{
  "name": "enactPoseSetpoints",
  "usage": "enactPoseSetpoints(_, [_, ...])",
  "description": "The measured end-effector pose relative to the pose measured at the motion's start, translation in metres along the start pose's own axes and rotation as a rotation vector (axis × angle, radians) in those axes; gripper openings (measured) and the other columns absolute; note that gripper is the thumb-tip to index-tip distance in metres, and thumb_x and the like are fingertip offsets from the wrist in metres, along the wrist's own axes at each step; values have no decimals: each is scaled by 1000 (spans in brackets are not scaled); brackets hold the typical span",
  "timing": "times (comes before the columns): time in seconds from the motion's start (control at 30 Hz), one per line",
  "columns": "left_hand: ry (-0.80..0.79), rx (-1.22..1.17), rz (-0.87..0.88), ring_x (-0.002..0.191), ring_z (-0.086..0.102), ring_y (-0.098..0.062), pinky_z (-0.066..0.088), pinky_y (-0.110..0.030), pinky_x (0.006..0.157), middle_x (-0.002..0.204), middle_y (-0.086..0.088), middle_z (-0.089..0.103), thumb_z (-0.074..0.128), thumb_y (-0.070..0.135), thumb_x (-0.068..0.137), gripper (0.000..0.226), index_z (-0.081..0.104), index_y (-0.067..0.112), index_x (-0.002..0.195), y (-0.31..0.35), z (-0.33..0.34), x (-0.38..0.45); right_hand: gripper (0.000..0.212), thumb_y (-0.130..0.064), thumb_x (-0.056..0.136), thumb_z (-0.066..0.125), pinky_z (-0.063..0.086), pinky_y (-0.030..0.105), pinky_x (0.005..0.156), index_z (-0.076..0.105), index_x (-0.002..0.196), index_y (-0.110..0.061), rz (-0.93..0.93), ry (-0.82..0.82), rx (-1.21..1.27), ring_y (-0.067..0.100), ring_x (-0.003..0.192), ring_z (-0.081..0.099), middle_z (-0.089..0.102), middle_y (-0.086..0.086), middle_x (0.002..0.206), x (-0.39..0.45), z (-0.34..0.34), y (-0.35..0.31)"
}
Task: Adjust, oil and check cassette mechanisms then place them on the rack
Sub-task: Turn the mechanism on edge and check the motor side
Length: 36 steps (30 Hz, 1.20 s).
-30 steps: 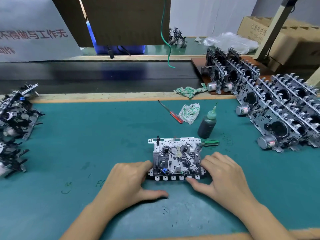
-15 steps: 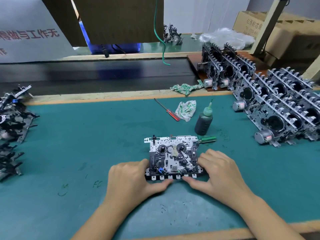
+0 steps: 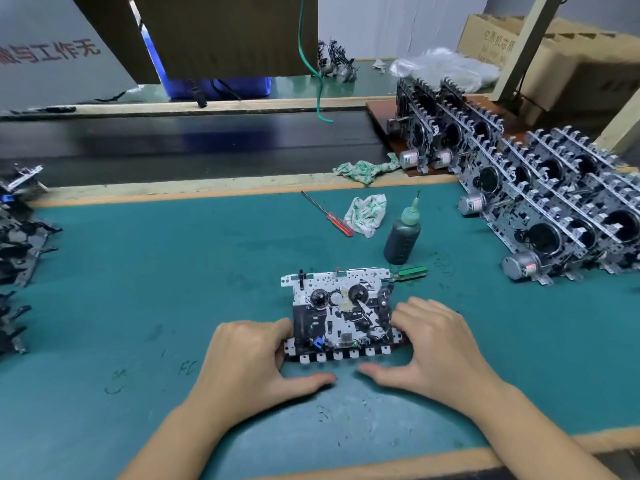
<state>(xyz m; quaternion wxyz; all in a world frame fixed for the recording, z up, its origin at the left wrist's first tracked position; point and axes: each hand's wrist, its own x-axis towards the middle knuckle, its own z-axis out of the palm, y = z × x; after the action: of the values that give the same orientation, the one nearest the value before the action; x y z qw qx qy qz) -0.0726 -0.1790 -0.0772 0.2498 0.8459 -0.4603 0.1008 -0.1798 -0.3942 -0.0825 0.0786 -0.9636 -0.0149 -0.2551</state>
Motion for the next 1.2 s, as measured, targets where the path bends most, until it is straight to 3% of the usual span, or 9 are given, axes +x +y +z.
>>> enactPoseSetpoints(0.13, [38,27,8,32,42,-14,39,-24,35,35,6,39,57,74,62,61,39,18,47,2,-1,-2,59,-70,64,53,32,24,48,44,48,-14,105,12,-50,19,43,41,41,-4,47,0,3,-7])
enactPoseSetpoints(0.27, [79,79,-59,32,44,-17,32,-21,36,34,3,39,54,76,60,58,30,25,52,8,1,-1,52,-62,71,56,28,26,53,39,55,-17,-17,-10,28,14,51,32,38,-3,53,-1,2,1])
enactPoseSetpoints(0.33, [69,111,-70,32,45,-19,29,-20,37,34,2,39,53,77,60,59,34,22,49,6,2,-1,51,-59,74,56,26,26,52,41,54,-15,-65,3,16,17,49,35,38,-2,52,0,1,2])
enactPoseSetpoints(0.43, [67,166,-98,30,45,-22,29,-21,36,32,1,38,52,75,61,62,42,16,43,5,3,-1,51,-59,74,56,24,25,52,42,53,-15,-71,17,11,18,47,38,40,-1,51,1,3,-1])
enactPoseSetpoints(0.57, [109,162,-175,28,42,-22,27,-21,35,30,-1,35,52,72,59,61,39,15,41,9,8,0,51,-62,68,60,18,22,54,39,56,-17,-37,-1,85,12,53,28,35,-5,54,2,-1,-2])
enactPoseSetpoints(0.77, [33,50,25,31,40,-16,35,-20,34,35,5,38,55,72,61,57,34,21,51,-4,1,0,50,-57,77,52,24,27,52,42,53,-14,-29,12,-11,20,46,40,40,-1,51,-1,1,-4])
enactPoseSetpoints(0.97, [122,153,14,28,39,-20,29,-18,35,33,1,38,53,57,71,52,40,14,46,0,3,-1,50,-61,71,56,21,23,51,41,56,-16,-4,-15,45,12,52,29,33,-7,55,0,-2,-5])
enactPoseSetpoints(1.1, [118,156,56,28,40,-21,28,-17,36,34,2,39,40,68,84,65,41,14,48,-3,1,-1,49,-60,70,55,25,25,48,41,56,-16,-12,-32,43,13,50,31,33,-6,55,0,-2,-5])
enactPoseSetpoints(1.2, [97,104,18,30,41,-19,32,-21,35,34,5,39,44,82,67,72,39,13,47,0,-1,0,48,-57,74,52,25,24,46,41,54,-15,14,-23,7,16,47,37,38,-3,51,-1,-1,-6])
